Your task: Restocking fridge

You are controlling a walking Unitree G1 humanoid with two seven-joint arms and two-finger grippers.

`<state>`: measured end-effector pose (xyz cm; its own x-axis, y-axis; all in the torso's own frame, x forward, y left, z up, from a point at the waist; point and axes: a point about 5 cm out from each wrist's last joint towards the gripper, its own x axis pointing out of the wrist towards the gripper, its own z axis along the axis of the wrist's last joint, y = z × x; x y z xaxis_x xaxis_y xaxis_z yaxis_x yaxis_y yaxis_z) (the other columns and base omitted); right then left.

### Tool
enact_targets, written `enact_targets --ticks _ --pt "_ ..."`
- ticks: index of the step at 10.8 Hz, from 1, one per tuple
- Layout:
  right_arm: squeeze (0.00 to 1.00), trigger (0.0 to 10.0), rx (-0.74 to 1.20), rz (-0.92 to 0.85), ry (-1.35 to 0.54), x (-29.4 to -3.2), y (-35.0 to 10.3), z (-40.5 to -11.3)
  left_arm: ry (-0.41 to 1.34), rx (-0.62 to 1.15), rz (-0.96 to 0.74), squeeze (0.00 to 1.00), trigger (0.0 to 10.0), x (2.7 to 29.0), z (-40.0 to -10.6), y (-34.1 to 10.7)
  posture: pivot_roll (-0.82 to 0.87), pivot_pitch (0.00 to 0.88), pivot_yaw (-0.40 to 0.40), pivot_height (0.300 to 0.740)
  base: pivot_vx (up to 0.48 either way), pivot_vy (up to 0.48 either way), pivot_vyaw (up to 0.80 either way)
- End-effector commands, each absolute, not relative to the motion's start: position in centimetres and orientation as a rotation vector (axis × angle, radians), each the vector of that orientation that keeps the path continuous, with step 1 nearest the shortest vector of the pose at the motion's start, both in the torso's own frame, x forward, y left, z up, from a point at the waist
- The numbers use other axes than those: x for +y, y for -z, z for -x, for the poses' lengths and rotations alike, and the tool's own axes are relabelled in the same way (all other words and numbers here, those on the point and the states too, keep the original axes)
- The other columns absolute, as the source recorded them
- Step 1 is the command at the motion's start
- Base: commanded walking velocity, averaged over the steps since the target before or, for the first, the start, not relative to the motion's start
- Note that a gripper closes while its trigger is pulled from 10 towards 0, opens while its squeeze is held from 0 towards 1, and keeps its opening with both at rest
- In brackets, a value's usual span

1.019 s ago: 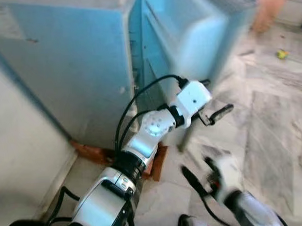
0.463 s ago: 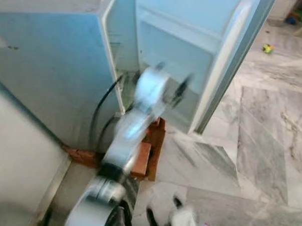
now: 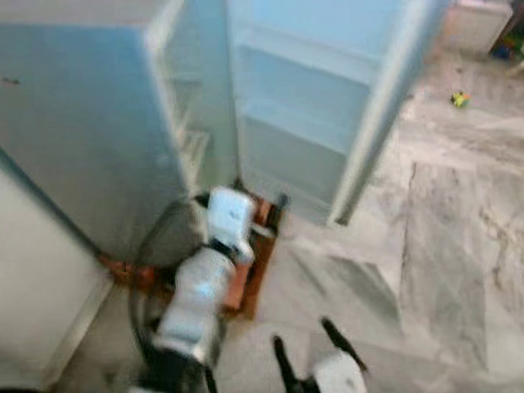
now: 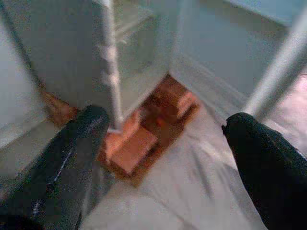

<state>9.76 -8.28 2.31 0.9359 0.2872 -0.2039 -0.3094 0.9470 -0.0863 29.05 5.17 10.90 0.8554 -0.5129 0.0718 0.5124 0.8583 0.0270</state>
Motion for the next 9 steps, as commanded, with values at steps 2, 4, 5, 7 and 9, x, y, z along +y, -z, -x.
enact_targets --ticks 2,4,5,7,9 --pt "0.00 10.0 0.181 0.093 -0.315 -7.4 -2.7 -8.9 0.517 -0.074 -0.042 0.00 10.0 6.0 -29.1 -11.1 -0.03 0.146 -0.005 0.740 0.302 -0.369 0.00" --pt "0.00 10.0 0.155 0.157 -0.212 -8.9 -3.6 -9.1 0.451 -0.044 -0.068 0.00 10.0 7.5 -30.1 -11.1 -0.03 0.153 -0.004 0.740 0.465 0.000 0.00" --pt "0.00 10.0 0.153 0.205 -0.126 -10.3 -3.8 -8.2 0.393 -0.037 -0.085 0.00 10.0 8.4 -30.8 -11.2 -0.03 0.156 -0.003 0.740 0.480 0.000 0.00" --pt "0.00 10.0 0.126 0.231 -0.041 -12.1 -4.7 -7.1 0.257 -0.003 -0.122 0.00 10.0 10.4 -31.7 -10.9 -0.05 0.160 0.009 0.740 0.480 0.000 0.00" --pt "0.00 10.0 -0.003 0.249 0.026 -14.6 -7.6 -11.0 0.171 0.022 -0.164 0.00 10.0 12.1 -32.5 -10.7 -0.06 0.158 0.026 0.740 0.480 0.000 0.00"
